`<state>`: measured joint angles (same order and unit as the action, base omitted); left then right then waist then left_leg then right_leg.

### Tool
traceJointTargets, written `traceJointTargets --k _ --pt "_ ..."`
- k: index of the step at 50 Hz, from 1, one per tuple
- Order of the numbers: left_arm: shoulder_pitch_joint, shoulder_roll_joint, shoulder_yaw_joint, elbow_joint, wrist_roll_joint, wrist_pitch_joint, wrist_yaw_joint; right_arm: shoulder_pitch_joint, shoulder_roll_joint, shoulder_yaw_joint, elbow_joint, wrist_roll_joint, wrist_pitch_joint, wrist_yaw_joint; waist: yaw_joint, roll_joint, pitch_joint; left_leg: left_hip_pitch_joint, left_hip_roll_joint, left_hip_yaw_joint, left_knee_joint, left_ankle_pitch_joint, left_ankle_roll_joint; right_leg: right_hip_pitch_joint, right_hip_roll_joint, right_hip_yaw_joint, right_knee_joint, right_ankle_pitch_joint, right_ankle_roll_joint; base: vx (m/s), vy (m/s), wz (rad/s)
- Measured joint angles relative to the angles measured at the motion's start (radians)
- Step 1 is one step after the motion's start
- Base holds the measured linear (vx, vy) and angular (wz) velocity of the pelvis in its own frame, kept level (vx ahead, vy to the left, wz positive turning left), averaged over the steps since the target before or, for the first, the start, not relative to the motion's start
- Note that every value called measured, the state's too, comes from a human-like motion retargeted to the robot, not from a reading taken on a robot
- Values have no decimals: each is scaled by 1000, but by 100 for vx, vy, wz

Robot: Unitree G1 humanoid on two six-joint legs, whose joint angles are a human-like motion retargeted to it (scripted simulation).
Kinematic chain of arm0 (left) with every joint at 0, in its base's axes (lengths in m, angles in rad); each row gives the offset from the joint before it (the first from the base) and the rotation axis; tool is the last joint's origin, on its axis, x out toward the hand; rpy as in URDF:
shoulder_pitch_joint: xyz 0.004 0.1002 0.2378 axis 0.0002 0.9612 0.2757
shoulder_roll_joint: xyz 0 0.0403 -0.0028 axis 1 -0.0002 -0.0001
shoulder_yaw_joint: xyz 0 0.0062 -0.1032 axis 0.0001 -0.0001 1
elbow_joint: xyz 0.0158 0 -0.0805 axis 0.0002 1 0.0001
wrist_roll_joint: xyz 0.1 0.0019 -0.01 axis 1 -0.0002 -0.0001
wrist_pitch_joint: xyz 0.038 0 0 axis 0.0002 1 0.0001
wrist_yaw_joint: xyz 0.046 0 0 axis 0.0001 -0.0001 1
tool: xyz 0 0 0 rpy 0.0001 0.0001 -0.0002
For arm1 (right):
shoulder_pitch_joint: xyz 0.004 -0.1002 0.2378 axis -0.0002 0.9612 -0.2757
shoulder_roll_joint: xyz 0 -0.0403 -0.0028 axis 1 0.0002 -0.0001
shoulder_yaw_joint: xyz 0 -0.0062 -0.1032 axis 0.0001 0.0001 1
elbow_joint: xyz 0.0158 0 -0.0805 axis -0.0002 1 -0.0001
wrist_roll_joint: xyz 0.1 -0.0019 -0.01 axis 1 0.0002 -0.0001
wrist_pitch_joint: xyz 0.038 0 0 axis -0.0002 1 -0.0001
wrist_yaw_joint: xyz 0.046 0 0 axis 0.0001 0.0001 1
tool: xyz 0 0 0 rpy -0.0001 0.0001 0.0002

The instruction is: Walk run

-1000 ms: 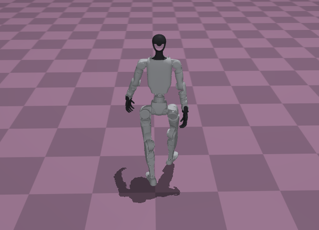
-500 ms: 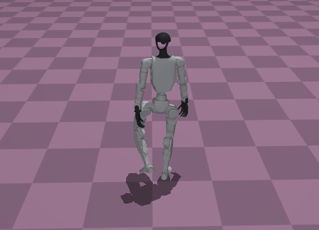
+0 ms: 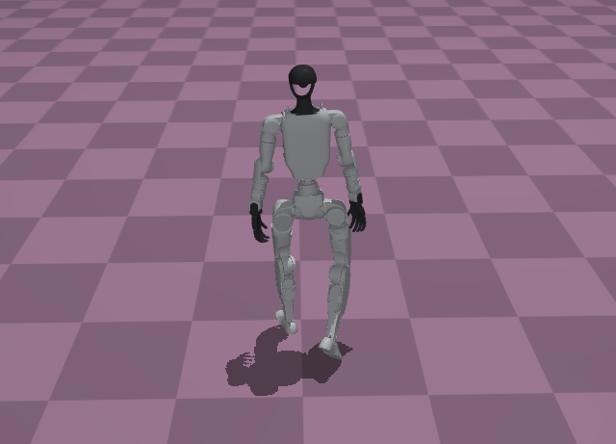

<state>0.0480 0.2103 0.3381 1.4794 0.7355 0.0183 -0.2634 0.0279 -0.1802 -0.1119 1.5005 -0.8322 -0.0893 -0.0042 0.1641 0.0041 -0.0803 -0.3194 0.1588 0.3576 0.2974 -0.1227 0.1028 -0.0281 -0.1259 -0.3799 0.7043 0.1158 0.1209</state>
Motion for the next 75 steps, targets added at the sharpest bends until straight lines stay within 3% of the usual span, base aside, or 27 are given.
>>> traceJointTargets --k 5,9,15,20,23,26,31,33,37,42,48,52,55,64,67,70,72,75 --pt "-94 80 -70 -57 -12 -37 27 20 11 -52 46 142 13 69 -61 -15 7 95 -31 80 -91 -15 -3 -244 -103 -51 186 -131 -71 40 1 -23" --pt "-157 111 -106 -101 -22 -63 68 59 14 -91 77 190 35 105 -106 -37 13 166 -84 76 -158 -24 -15 -355 -73 -77 -26 -180 -165 37 -2 24" --pt "-196 117 -118 -187 -91 -132 41 83 22 -123 127 182 69 159 -132 -86 26 280 -163 76 -232 -66 -45 -436 3 -25 -447 -238 -217 49 -8 13" --pt "-175 70 -128 -200 -80 -145 29 103 28 -151 139 185 82 223 -143 -75 26 356 -168 32 -252 -101 -90 -440 18 -2 -515 -181 -235 58 -10 51" --pt "-125 46 -124 -169 -27 -131 29 112 24 -152 131 184 77 236 -159 -68 20 397 -175 0 -240 -121 -115 -405 -18 -67 -481 -100 -232 63 -10 62" --pt "-66 19 -106 -124 62 -102 74 98 23 -170 111 182 79 220 -149 -57 28 410 -173 -11 -185 -110 -144 -395 -28 -34 -399 -135 -243 51 -5 39" --pt "23 8 -54 -34 166 49 141 68 17 -163 51 214 53 139 -140 -84 23 312 -175 -68 95 90 -230 -292 -96 -101 -431 -180 -229 45 -8 56" --pt "34 7 -44 1 171 80 139 57 10 -166 27 210 41 126 -118 -111 24 257 -181 -68 220 122 -257 -268 -126 -101 -443 -189 -220 39 -10 51" --pt "49 8 -16 57 129 114 96 9 -22 -140 -26 204 28 164 -86 -138 37 144 -111 17 399 65 -222 -223 -162 -122 -462 -202 -202 29 -4 32" --pt "77 4 27 74 107 92 63 -43 -28 -101 -120 208 14 188 -70 -116 37 50 -54 54 284 11 -189 -161 -122 -150 -517 -206 -195 23 -3 -12" --pt "59 -1 -13 45 123 96 50 -50 -13 -69 -240 221 -30 171 -26 -69 77 12 -137 -225 13 -37 -234 -54 -19 -112 -612 -204 -196 21 5 -46" --pt "47 1 -57 16 158 105 43 -32 -8 -48 -250 190 -43 177 11 -56 94 31 -195 -286 -33 63 -177 32 23 -75 -683 -197 -179 25 10 -94" --pt "33 4 -91 2 187 87 49 2 -10 -65 -215 160 -69 212 43 -60 83 69 -203 -232 -35 64 -59 52 14 -46 -679 -198 -157 36 18 -95" --pt "-6 22 -54 -26 56 -26 41 101 30 -134 -90 226 19 81 -31 -59 32 137 -136 -146 -94 17 -60 -9 12 0 -590 -218 -123 18 4 -65" --pt "-22 26 -14 -45 -3 -35 36 113 30 -154 -53 251 26 85 -42 -77 36 156 -123 -90 -105 -5 -53 -51 16 59 -552 -234 -122 8 -1 -104" --pt "-41 22 50 -31 -150 -37 43 90 21 -155 -3 266 42 124 -49 -94 42 179 -99 9 -114 -25 -46 -120 16 132 -479 -257 -82 -5 -7 -170" --pt "-43 24 82 -17 -242 -45 27 75 21 -146 5 269 60 159 -59 -101 37 198 -83 79 -130 -34 -45 -178 0 111 -404 -272 -46 0 -9 -195" --pt "-32 34 105 -4 -307 -45 3 68 28 -130 -10 255 56 188 -65 -101 22 229 -57 192 -157 -42 -51 -224 -38 -42 -317 -316 -71 2 -13 -195"
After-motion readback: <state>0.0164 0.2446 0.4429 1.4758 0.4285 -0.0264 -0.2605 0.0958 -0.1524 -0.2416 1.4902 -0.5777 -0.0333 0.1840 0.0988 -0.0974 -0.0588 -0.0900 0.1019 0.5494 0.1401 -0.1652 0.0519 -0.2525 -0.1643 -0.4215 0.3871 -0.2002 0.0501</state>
